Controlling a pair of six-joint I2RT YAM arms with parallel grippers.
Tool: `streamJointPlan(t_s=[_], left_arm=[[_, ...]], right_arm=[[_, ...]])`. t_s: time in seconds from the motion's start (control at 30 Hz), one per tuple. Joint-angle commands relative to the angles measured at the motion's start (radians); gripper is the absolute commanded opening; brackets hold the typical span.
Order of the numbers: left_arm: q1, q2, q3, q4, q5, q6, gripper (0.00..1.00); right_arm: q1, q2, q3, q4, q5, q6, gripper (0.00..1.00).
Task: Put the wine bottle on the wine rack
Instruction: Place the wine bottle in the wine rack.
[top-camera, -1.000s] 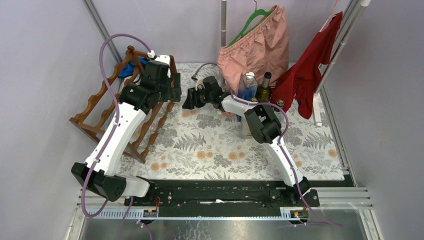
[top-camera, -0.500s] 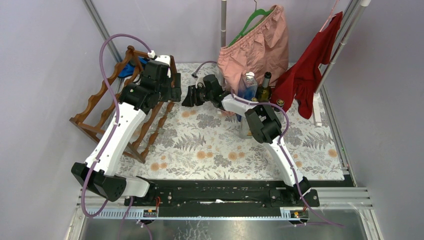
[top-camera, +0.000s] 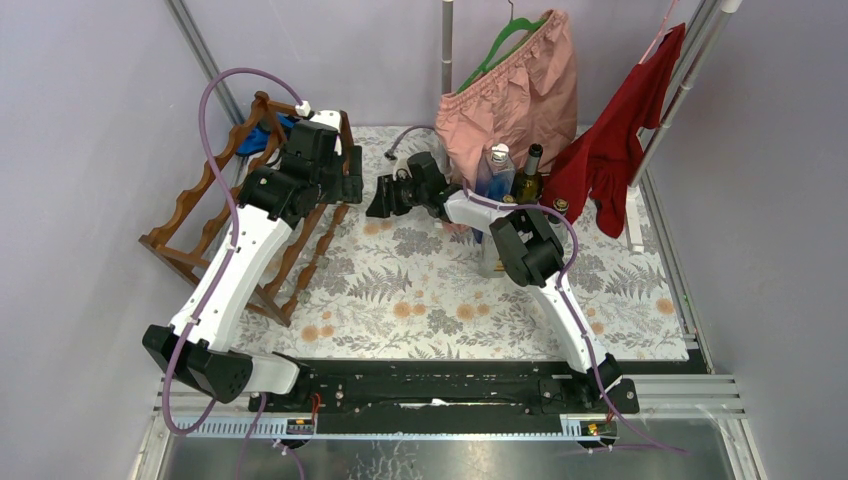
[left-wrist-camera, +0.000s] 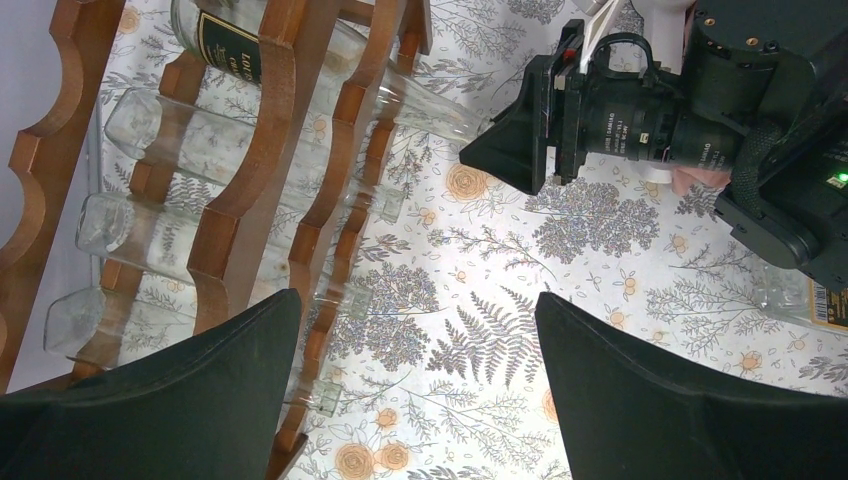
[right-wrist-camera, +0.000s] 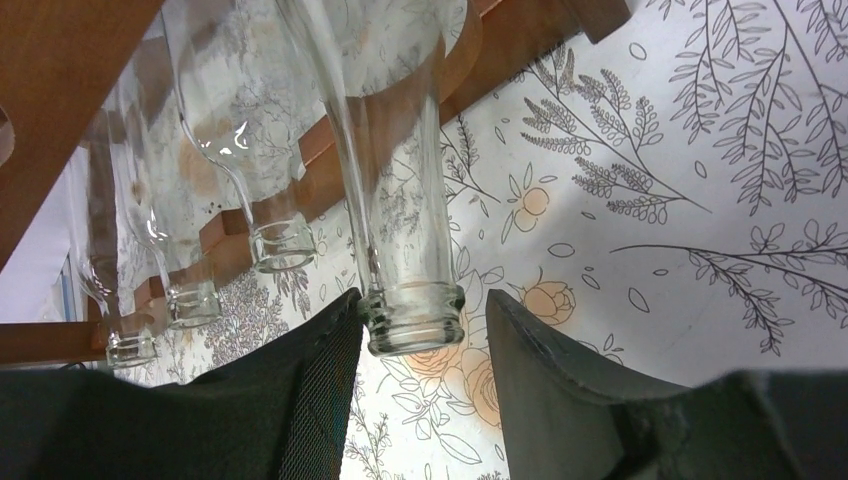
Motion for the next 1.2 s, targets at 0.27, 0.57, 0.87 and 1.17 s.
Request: streamJointPlan(t_s=[0.27,0.57,0.87,1.17], left_arm=[[0.009,-0.019,-0.004,0.008,0.018,-0.010,0.93],[0.010,-0.021,-0.019,0.011,0.017,-0.007,0.93],[0.009,-0.028,-0.026,0.019,0.015,-0.007,0.93],[0.009,-0.021,-0.023,0.018,0.015,-0.002,0.93]], right_arm=[[-0.012,-0.086,0.037,0.015,0.000,-0.001,0.54],[-0.020,-0.097,0.035,0.021,-0.010,0.023,0.54],[-0.020,-0.083,0.052,0.033,-0.038,0.056,0.54],[-0.020,-0.090,0.037,0.038,-0.050,0.050,0.33]])
